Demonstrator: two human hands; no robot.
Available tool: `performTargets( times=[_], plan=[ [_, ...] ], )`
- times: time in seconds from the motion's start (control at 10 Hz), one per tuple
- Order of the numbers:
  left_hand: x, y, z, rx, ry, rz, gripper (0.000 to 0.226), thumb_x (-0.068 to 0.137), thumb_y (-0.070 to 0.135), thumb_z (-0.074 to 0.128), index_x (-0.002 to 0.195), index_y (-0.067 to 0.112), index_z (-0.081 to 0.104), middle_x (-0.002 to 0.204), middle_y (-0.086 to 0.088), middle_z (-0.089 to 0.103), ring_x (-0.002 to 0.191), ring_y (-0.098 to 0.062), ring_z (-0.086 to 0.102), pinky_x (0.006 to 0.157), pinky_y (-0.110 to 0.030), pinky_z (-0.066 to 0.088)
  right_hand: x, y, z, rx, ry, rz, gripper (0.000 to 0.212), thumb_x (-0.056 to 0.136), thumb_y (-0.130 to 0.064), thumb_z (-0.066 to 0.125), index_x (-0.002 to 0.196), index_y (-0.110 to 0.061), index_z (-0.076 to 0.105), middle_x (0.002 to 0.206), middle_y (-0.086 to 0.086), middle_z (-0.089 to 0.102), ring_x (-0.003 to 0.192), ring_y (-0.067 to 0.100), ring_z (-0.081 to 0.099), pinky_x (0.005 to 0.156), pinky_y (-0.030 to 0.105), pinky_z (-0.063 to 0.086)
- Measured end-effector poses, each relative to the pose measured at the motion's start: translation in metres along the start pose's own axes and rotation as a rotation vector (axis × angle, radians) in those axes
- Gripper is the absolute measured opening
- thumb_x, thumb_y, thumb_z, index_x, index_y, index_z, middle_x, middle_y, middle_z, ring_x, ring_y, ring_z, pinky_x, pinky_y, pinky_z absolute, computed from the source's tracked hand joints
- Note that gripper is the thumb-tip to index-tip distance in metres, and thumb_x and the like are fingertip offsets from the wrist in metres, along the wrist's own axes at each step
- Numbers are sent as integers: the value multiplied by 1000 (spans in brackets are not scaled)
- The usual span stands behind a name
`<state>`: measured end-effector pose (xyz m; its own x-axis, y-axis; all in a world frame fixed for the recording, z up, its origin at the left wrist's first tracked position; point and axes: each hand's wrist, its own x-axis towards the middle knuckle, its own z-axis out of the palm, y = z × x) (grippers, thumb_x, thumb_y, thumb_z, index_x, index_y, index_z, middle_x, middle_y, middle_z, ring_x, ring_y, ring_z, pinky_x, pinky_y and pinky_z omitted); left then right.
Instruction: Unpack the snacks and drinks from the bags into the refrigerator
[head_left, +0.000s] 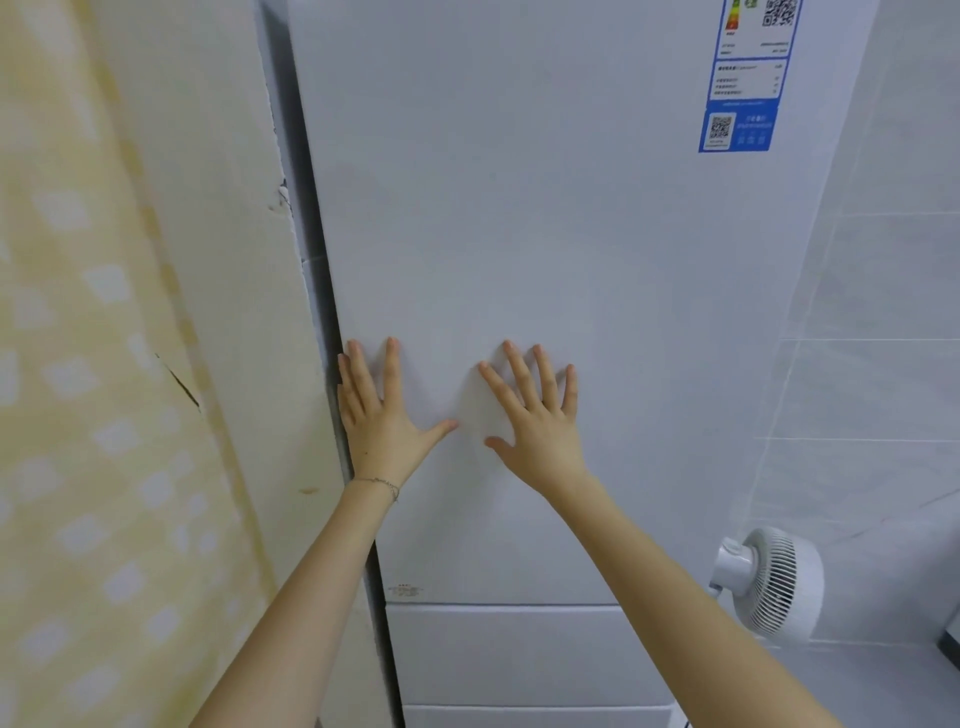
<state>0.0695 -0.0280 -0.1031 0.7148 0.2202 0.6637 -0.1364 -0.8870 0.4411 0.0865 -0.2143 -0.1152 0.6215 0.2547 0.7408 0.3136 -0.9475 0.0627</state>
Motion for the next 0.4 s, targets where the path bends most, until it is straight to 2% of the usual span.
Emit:
performTargets(
  times=[0.2, 0.4],
  plan=[
    [-16, 3, -29, 66, -84, 113, 118, 65, 68, 73, 154, 29, 6, 161, -8, -10, 148, -28, -12, 119, -52, 4, -28, -6, -38, 69, -161, 142, 96, 80, -55, 67, 153, -38, 7, 162, -5, -6, 147, 28, -15, 115, 56, -11],
    [-54, 17, -51, 94, -214, 183, 111, 70, 73, 64, 153, 35, -1, 161, 0, -18, 147, -24, -18, 118, -54, -2, -69, -6, -82, 92, -208, 232, 89, 84, -60, 58, 153, -39, 5, 162, -5, -6, 148, 29, -14, 115, 57, -7]
  ],
)
